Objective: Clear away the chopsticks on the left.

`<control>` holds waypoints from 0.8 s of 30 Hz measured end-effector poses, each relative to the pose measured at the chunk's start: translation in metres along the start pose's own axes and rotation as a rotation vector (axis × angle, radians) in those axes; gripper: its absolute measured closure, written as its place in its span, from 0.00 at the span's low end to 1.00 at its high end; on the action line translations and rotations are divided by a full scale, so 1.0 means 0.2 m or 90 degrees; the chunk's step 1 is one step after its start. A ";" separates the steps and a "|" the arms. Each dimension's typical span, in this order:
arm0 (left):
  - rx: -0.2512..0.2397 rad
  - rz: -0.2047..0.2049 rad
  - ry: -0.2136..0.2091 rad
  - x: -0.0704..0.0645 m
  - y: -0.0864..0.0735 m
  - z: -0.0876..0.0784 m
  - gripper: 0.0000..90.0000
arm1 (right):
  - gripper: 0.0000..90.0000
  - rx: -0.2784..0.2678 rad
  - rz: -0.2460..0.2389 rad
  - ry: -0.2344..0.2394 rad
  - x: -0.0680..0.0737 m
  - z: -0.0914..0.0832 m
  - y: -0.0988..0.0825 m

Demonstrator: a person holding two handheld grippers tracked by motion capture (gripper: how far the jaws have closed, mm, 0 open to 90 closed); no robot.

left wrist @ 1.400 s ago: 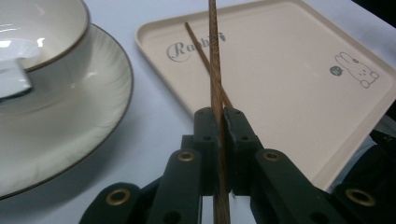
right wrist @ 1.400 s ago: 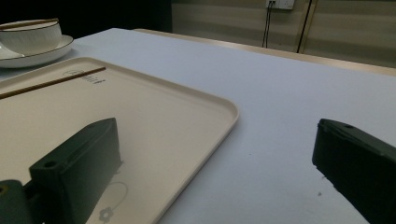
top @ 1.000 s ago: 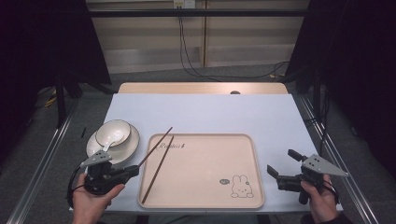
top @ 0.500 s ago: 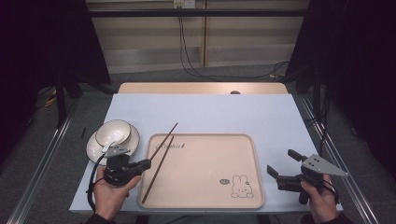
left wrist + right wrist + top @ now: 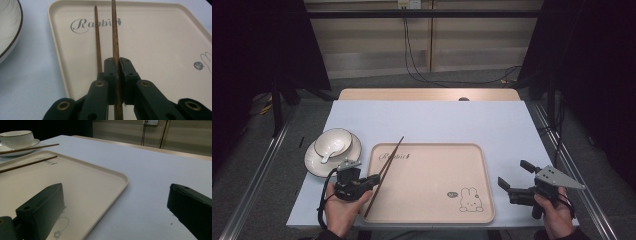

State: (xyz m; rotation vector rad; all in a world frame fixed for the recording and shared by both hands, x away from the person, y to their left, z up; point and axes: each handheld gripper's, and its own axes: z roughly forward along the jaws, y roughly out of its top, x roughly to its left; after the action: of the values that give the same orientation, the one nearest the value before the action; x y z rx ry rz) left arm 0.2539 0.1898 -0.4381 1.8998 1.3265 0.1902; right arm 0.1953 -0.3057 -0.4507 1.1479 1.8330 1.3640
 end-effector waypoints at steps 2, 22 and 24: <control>0.009 -0.005 0.001 0.00 -0.01 0.02 0.94 | 0.01 -0.001 -0.002 -0.001 0.00 0.00 0.00; 0.063 -0.004 0.013 -0.01 -0.05 0.11 0.94 | 0.01 -0.004 0.002 0.001 0.01 0.00 0.00; 0.068 -0.005 0.015 -0.02 -0.05 0.11 0.94 | 0.01 -0.005 0.002 0.000 0.01 0.00 0.00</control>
State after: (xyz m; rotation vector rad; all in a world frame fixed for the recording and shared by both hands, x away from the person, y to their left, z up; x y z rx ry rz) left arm 0.2567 0.1768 -0.4589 1.9863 1.3844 0.1412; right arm 0.1944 -0.3046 -0.4512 1.1473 1.8251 1.3720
